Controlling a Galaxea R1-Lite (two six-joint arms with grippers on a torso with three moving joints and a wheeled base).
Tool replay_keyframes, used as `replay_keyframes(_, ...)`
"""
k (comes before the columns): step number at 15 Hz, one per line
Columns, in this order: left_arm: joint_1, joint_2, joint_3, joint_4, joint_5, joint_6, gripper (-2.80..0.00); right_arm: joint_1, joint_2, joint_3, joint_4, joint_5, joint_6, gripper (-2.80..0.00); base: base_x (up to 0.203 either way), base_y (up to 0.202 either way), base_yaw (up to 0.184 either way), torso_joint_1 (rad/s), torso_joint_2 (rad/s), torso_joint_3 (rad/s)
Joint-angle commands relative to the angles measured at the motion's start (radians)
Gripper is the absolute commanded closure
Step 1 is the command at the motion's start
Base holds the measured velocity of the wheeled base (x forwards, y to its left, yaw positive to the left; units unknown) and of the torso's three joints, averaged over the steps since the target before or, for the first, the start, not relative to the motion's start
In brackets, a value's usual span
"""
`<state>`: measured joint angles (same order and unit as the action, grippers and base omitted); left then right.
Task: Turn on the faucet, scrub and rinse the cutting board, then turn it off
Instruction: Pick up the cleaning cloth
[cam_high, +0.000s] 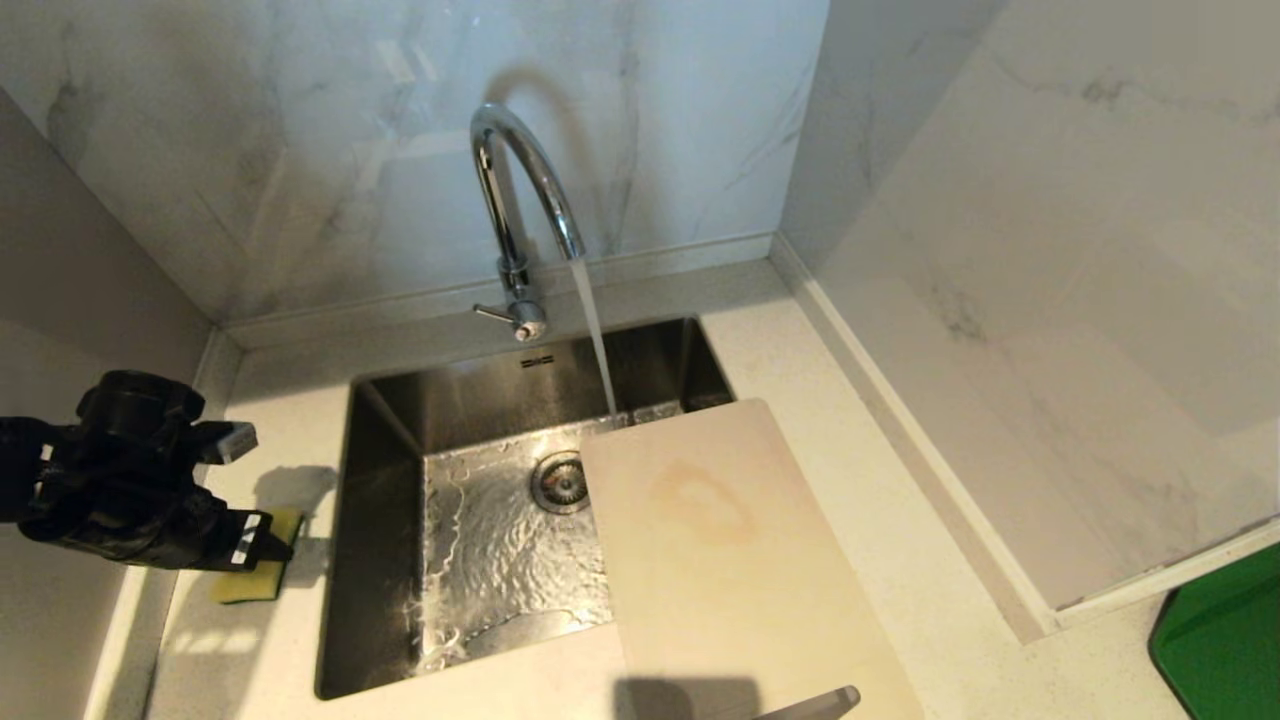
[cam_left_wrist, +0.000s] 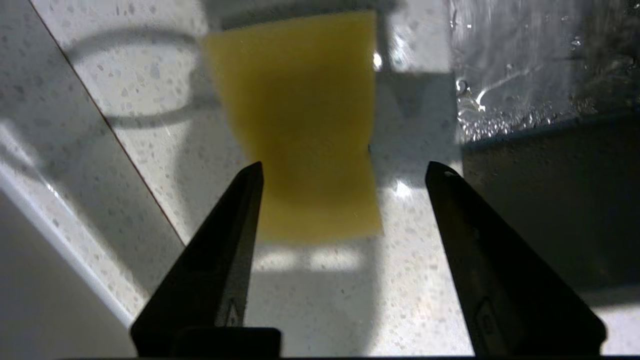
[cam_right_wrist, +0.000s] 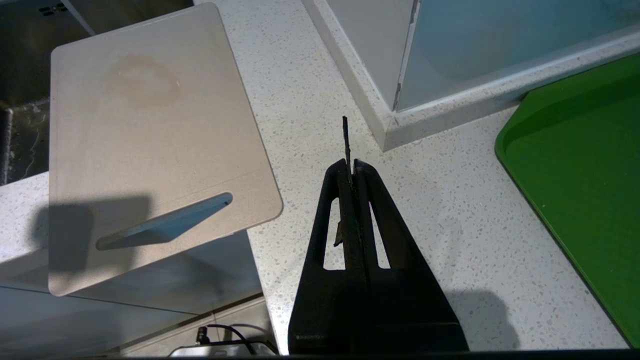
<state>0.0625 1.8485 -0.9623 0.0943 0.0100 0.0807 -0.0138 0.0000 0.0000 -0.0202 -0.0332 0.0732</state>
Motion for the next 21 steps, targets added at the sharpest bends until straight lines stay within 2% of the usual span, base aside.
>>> replay_keyframes(1, 0.013, 0.061, -0.033, 0.001, 0.0, -0.001, -2.8, 0.0, -0.002, 0.0, -0.001, -0.001, 0.0, 0.0, 0.0, 0.0, 0.0, 0.0, 0.0, 0.0)
replay_keyframes(8, 0.046, 0.083, -0.059, 0.004, 0.004, -0.012, -2.8, 0.0, -0.002, 0.0, 0.0, -0.001, 0.0, 0.0, 0.0, 0.0, 0.0, 0.0, 0.0, 0.0)
replay_keyframes(14, 0.042, 0.095, -0.062, 0.006, 0.002, -0.01, -2.8, 0.0, -0.002, 0.0, 0.0, -0.001, 0.0, 0.0, 0.0, 0.0, 0.0, 0.0, 0.0, 0.0)
replay_keyframes(15, 0.042, 0.095, -0.062, 0.004, 0.001, -0.008, 0.0, 0.0, -0.002, 0.0, -0.001, -0.001, 0.0, 0.0, 0.0, 0.0, 0.0, 0.0, 0.0, 0.0)
replay_keyframes(21, 0.042, 0.113, -0.064, -0.002, 0.002, -0.004, 0.0, 0.0, -0.002, 0.0, -0.001, -0.001, 0.0, 0.0, 0.0, 0.0, 0.0, 0.0, 0.0, 0.0)
